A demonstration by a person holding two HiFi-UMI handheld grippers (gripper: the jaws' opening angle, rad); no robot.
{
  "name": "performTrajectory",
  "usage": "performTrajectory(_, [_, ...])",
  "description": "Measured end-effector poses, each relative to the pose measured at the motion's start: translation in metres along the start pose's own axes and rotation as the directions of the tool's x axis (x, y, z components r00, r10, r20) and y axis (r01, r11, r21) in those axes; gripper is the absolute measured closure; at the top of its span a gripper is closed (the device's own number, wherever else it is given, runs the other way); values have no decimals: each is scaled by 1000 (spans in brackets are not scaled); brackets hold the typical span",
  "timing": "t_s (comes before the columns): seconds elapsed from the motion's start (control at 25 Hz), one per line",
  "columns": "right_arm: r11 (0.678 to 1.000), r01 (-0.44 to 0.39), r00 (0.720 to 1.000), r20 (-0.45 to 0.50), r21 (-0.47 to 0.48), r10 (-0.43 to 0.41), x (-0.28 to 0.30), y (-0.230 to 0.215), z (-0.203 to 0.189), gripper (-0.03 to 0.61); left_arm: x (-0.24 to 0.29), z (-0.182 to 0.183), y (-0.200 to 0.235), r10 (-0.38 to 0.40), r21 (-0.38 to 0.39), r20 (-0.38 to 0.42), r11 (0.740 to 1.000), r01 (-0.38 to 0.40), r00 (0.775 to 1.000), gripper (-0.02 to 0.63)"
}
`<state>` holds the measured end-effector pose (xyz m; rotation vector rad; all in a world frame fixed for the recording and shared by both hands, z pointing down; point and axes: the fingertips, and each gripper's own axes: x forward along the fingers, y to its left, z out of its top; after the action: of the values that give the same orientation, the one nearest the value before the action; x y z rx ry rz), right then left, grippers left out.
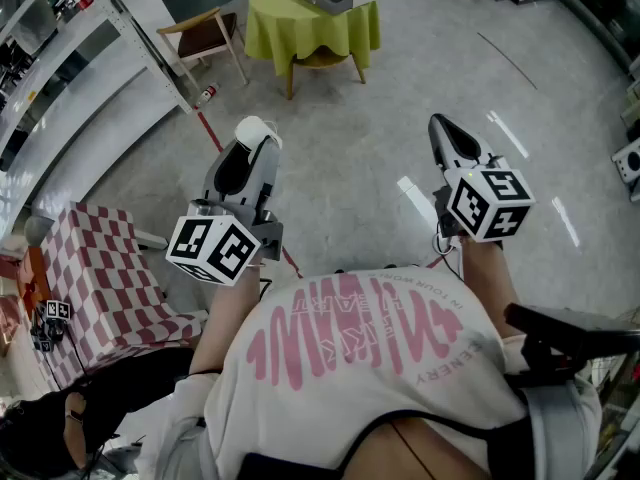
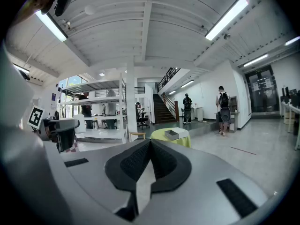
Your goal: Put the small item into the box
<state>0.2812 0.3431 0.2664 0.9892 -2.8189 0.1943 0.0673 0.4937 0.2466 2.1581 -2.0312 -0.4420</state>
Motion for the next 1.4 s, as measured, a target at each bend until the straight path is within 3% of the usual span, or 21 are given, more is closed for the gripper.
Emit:
performTrajectory(0.44, [1000, 5, 1000, -11, 7, -5, 4, 12, -4, 572, -9, 5, 14, 4, -23, 6, 1000, -3, 1000, 443])
performTrajectory(0.76, [998, -1, 1000, -22, 69, 2, 22, 2, -18, 572, 0, -12, 36, 23, -79, -20, 997, -25, 1000, 443])
performTrajectory(1.16, [997, -37, 999, -17, 75, 38, 108, -29, -9, 572, 65, -16, 72, 30, -93, -20, 995, -32, 999, 443])
performTrajectory(1.4, [994, -85, 996, 4, 70, 85, 176, -58, 22, 572, 131, 3, 98, 51, -86, 7, 995, -50, 999, 443])
